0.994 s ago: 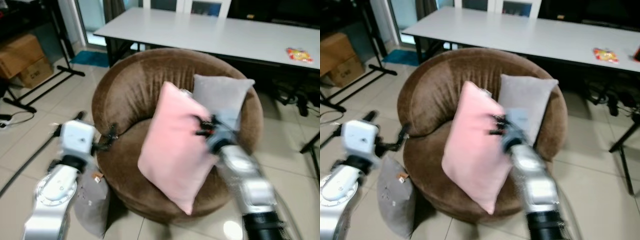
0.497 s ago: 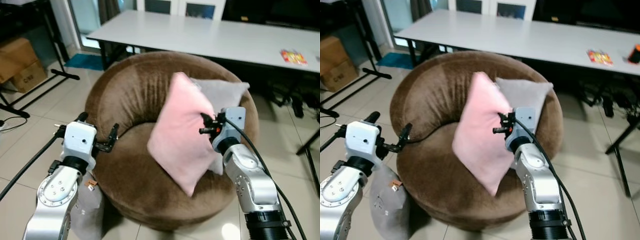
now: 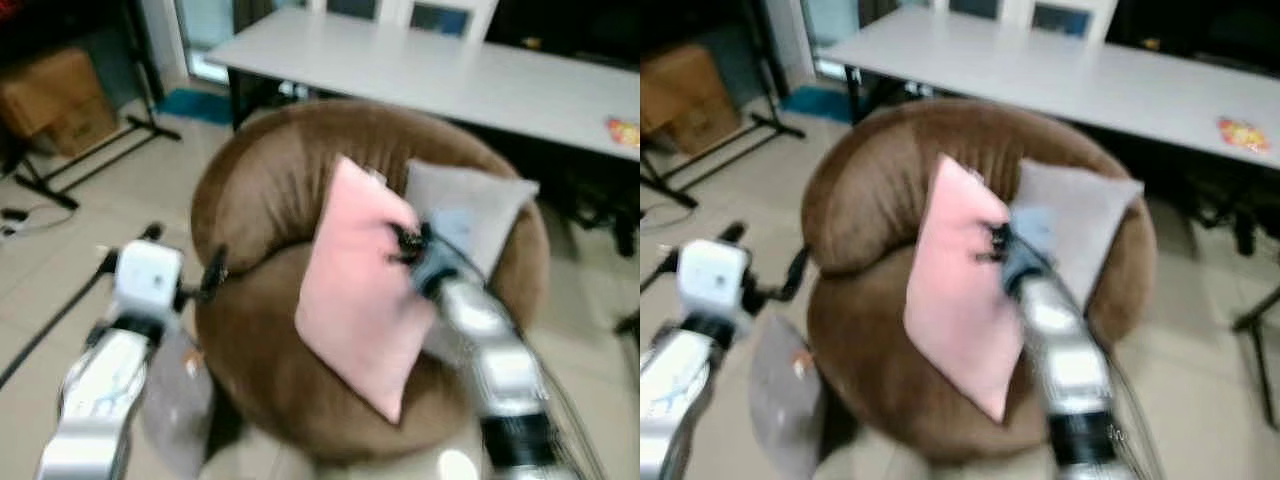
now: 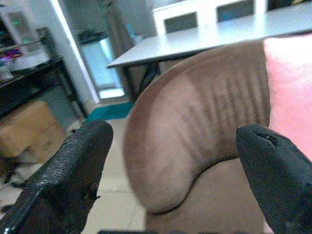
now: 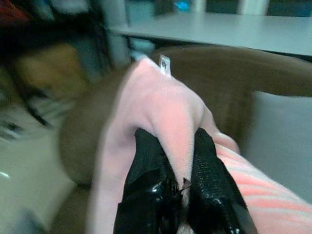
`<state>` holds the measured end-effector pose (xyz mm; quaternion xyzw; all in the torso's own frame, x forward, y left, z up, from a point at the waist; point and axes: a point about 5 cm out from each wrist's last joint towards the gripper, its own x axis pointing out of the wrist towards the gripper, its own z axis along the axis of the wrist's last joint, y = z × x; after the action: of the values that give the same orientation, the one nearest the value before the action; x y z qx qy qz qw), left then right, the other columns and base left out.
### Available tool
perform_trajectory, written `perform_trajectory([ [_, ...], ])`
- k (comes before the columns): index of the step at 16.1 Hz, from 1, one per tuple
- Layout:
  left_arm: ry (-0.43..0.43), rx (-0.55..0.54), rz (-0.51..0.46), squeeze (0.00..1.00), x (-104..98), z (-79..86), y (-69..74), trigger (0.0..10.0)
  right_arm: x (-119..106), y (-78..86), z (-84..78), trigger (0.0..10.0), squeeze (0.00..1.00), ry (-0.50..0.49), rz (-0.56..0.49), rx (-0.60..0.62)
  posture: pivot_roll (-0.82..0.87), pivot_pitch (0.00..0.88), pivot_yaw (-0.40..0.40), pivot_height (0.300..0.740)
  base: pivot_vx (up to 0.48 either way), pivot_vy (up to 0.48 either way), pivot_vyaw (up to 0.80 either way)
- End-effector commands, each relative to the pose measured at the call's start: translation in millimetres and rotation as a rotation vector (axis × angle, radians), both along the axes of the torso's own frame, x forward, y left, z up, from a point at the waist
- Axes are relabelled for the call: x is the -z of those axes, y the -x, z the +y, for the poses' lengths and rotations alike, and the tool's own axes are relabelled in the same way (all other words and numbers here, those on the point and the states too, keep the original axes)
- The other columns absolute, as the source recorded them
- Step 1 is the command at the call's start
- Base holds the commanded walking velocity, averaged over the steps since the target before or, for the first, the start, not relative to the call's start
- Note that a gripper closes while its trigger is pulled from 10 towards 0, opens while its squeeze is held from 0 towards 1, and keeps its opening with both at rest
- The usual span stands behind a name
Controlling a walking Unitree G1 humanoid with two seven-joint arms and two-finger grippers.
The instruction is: Move the pillow to the sofa from floor
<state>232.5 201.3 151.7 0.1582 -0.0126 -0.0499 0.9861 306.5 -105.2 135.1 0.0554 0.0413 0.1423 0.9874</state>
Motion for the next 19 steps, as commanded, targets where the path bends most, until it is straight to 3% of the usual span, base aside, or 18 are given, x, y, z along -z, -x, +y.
perform_trajectory([
  [1,0.001,0.017,-0.02,0.0,-5,-5.2,-1.5,10.0,-12,-2.9,-14.6,10.0,0.0,-0.012,-0.063,0.052,0.07,0.0,-0.035,0.74,0.259,0.0,0.0],
  [9,0.005,0.026,-0.014,0.0,-4,-5.6,-1.7,10.0,-9,-2.0,-17.9,10.0,0.0,0.009,-0.06,0.066,0.05,0.0,-0.025,0.74,0.264,0.0,0.0],
  [12,0.005,0.03,-0.011,0.0,-4,-6.1,-1.7,10.0,-8,-2.4,-19.0,10.0,0.0,0.016,-0.053,0.073,0.05,0.0,-0.022,0.74,0.276,0.0,-0.76],
  [14,0.004,0.031,-0.011,0.0,-4,-6.2,-2.0,10.0,-10,-2.4,-17.6,10.0,0.0,0.015,-0.066,0.057,0.05,0.0,-0.021,0.74,0.276,0.0,0.0],
  [17,-0.003,0.036,-0.012,0.0,-4,-6.5,-1.3,10.0,-15,-1.2,-13.7,10.0,0.0,-0.001,-0.092,-0.014,0.06,0.0,-0.025,0.74,0.182,0.0,0.0],
  [19,-0.037,0.145,0.036,0.0,0,-8.8,5.3,10.0,-20,1.2,-8.6,10.0,0.0,-0.044,-0.066,-0.122,0.06,0.0,-0.029,0.74,0.0,0.0,0.0],
])
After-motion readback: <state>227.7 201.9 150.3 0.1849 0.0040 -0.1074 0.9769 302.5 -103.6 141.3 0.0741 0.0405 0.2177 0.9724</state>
